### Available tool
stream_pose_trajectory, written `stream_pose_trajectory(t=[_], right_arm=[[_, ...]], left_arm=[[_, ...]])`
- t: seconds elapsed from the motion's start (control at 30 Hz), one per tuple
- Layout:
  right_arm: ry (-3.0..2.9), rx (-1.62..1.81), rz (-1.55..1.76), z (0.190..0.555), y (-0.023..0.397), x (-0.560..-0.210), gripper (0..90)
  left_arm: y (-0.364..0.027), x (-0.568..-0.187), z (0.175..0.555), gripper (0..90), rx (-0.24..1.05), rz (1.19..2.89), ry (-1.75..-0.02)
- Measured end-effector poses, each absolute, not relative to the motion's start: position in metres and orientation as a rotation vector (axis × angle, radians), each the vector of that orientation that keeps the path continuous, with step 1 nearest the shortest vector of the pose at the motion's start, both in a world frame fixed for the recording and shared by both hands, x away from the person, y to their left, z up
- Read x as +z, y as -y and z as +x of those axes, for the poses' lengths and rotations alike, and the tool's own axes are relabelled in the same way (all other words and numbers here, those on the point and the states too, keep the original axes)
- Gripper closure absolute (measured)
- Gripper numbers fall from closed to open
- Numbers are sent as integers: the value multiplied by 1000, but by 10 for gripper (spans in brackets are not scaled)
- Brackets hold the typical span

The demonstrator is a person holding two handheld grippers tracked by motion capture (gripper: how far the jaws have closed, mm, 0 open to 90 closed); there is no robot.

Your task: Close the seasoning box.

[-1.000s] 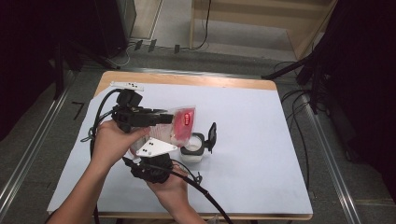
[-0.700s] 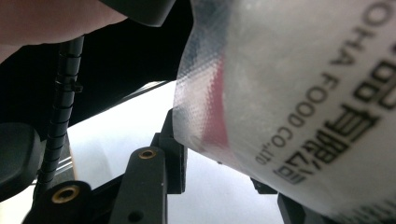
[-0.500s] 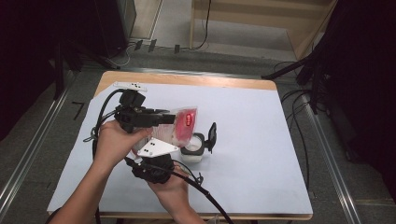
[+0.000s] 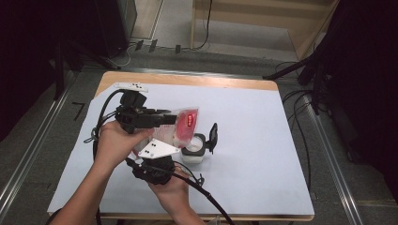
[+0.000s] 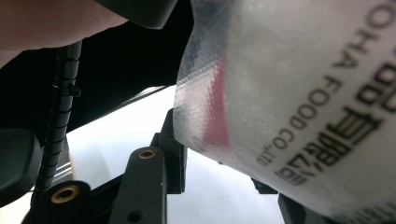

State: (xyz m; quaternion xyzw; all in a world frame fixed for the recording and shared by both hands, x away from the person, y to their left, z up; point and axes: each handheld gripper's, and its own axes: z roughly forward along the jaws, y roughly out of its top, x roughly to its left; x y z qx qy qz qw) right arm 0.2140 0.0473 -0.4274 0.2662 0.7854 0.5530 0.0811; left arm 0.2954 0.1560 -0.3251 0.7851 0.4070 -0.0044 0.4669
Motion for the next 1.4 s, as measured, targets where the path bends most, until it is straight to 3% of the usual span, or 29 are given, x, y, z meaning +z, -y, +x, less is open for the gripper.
stream_pose_trajectory(t=[1.4], right_arm=[[-2335, 1655, 779, 212, -48, -428, 632]], left_arm=[[-155, -322, 293, 630, 2, 1937, -984]])
